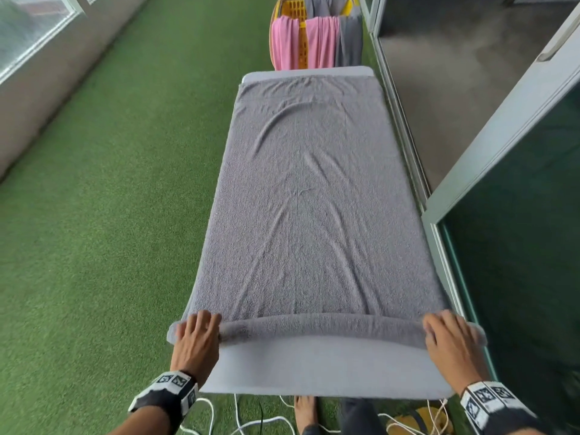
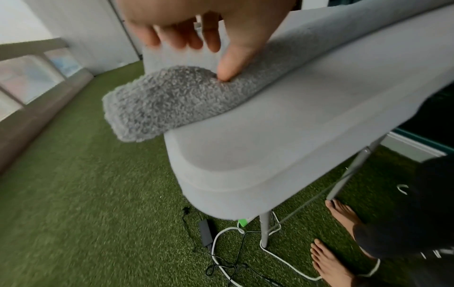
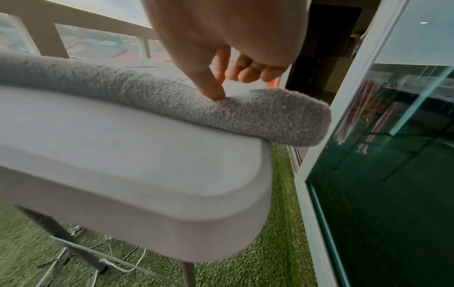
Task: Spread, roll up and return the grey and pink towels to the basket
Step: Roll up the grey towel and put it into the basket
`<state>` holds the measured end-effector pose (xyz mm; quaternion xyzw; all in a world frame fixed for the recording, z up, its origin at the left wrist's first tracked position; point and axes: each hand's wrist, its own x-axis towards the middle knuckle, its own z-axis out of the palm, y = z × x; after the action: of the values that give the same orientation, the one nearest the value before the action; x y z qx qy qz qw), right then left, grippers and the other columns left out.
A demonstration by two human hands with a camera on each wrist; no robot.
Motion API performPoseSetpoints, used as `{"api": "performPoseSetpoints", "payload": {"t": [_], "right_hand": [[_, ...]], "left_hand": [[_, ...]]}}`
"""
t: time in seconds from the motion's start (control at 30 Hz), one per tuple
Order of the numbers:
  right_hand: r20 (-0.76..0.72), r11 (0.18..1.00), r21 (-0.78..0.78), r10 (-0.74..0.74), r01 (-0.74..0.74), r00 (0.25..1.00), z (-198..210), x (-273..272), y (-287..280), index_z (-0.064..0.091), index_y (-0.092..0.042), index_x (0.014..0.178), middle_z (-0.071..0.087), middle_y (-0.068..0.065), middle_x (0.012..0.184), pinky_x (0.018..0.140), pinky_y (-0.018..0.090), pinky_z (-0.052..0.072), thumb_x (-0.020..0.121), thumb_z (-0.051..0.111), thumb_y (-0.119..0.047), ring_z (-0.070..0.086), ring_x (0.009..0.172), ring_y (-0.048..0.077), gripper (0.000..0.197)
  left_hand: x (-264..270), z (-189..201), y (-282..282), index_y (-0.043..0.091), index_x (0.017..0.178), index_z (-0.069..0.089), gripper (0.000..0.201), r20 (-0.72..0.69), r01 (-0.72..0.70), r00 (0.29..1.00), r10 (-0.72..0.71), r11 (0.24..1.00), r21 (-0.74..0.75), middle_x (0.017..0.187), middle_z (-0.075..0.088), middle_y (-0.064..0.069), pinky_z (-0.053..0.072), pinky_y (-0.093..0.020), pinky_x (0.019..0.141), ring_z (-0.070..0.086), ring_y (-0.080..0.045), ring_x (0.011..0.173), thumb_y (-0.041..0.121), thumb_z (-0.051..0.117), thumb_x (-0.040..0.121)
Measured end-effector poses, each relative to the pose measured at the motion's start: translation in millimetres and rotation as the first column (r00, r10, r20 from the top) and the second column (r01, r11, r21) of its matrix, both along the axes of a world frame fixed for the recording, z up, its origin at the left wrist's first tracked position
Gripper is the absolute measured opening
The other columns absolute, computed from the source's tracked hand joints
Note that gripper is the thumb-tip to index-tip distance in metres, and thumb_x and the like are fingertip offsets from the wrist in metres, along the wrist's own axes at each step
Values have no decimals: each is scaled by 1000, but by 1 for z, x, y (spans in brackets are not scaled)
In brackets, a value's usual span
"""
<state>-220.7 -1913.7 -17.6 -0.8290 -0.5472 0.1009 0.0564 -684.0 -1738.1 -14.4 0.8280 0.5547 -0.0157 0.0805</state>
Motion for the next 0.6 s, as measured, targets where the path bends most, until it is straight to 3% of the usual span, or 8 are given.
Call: {"api": "performPoseSetpoints", "payload": {"t": [0.1, 0.2, 0.27, 0.33, 0.4, 0.43, 0.53, 0.6], "right_hand": [[-46, 995, -76, 65, -69, 997, -7, -10, -2, 42, -27, 75, 40, -9, 77, 59, 34, 37, 50, 78, 4, 45, 67, 17, 54], [-81, 996, -69, 41, -47, 996, -13, -9, -4, 51, -27, 93, 53, -4, 95, 69, 39, 48, 55, 79, -6, 53, 81, 20, 51], [-111, 999, -34, 4, -8, 994, -13, -3, 1, 63, -20, 100, 64, 0, 104, 78, 44, 51, 63, 77, 0, 60, 90, 24, 45], [-136, 1000, -4, -27, 27, 990, -9, 4, 13, 70, -16, 101, 71, 4, 104, 86, 48, 49, 70, 72, 4, 64, 94, 28, 37], [-90, 999, -17, -31, 30, 995, -6, 10, 29, 72, -19, 99, 74, 2, 103, 92, 45, 40, 77, 69, -4, 65, 96, 28, 27], [-64, 999, -33, -28, 26, 998, -7, 13, 37, 72, -21, 101, 73, 0, 107, 94, 43, 35, 82, 66, -9, 64, 99, 26, 24], [7, 997, -14, -71, 71, 997, -9, 20, 54, 68, -20, 106, 65, 7, 110, 91, 46, 31, 81, 66, -12, 58, 101, 31, 26], [84, 995, 62, -78, 73, 993, -7, 21, 61, 64, -15, 93, 58, 11, 98, 80, 47, 34, 74, 68, -9, 53, 90, 35, 20]], "left_hand": [[6, -4, -6, 14, 96, 49, 39, -24, 60, 998, -60, 998, 1, 87, 47, -5, 47, -41, 62, 42, -24, 73, 6, 32, 62], [8, -10, -10, 5, 108, 57, 53, -50, 0, 999, -6, 993, -119, 99, 56, -9, 51, -41, 78, 52, -27, 86, 11, 32, 62], [9, -11, -5, 2, 110, 62, 53, -26, -13, 1000, 9, 988, -156, 103, 63, -12, 50, -41, 85, 60, -31, 91, 13, 31, 69], [12, -4, 5, 7, 97, 66, 43, 4, -14, 1000, 15, 986, -165, 90, 66, -8, 53, -40, 75, 63, -30, 80, 16, 32, 73], [16, 1, 21, 12, 84, 62, 33, 42, -5, 999, 12, 988, -154, 77, 64, -6, 53, -39, 65, 61, -31, 68, 23, 32, 77], [19, 3, 30, 11, 85, 62, 34, 62, -16, 998, 25, 988, -152, 77, 64, -8, 51, -39, 62, 61, -32, 67, 24, 31, 79], [24, 5, 54, 5, 116, 59, 42, 69, -42, 996, 51, 990, -133, 103, 62, -14, 49, -43, 68, 60, -36, 80, 18, 34, 84], [29, 5, 59, 7, 113, 57, 36, 13, -68, 998, 69, 994, -87, 106, 55, -14, 44, -47, 76, 50, -34, 89, 13, 40, 82]]}}
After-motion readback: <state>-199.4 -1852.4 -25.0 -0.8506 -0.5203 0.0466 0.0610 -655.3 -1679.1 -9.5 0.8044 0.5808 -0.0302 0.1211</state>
